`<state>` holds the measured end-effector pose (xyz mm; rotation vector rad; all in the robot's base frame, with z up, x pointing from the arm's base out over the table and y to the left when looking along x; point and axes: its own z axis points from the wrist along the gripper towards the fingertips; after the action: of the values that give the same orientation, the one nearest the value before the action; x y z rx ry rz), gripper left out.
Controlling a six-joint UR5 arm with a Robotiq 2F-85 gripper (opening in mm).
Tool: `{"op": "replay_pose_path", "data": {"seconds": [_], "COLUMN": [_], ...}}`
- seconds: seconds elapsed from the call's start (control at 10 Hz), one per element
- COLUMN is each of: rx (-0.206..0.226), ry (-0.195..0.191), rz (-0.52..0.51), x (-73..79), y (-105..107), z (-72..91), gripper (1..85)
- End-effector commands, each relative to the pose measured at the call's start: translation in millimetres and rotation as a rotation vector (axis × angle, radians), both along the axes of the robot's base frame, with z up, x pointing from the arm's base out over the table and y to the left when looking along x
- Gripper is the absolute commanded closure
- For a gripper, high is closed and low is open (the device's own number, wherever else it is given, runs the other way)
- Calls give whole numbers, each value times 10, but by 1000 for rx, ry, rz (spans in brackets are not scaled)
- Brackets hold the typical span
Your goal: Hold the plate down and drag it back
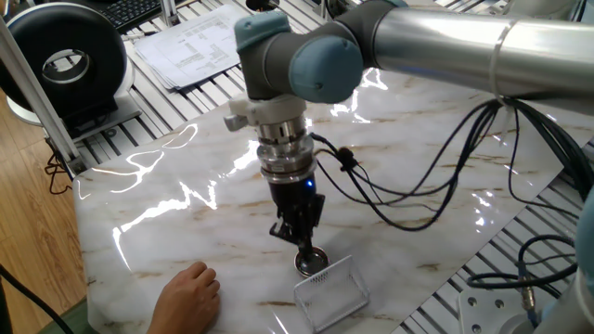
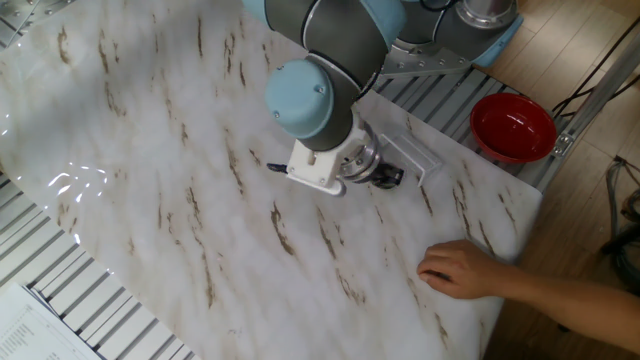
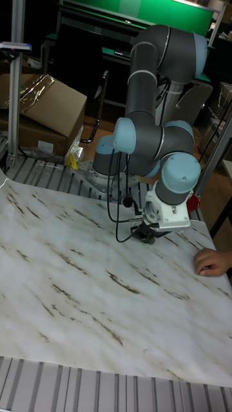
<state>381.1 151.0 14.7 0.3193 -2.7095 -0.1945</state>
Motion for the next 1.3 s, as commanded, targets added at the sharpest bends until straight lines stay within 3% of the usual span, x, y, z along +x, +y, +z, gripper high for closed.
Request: {"op": "replay_pose_path", "data": {"seconds": [0.0,0.1,0.3,0.5,0.7,0.9,1.2], "rx": [-52,-65,21,99,96,107,108], "ry": [-36,-41,53,98,115,159,158], "rz": [34,47,-35,-77,-72,-71,-79], "x": [236,287,99,-59,-220,-387,-507], "y": [-146,-196,68,226,201,212,152], "z": [131,160,286,242,109,172,88], "gripper": [843,843,843,843,843,843,843]}}
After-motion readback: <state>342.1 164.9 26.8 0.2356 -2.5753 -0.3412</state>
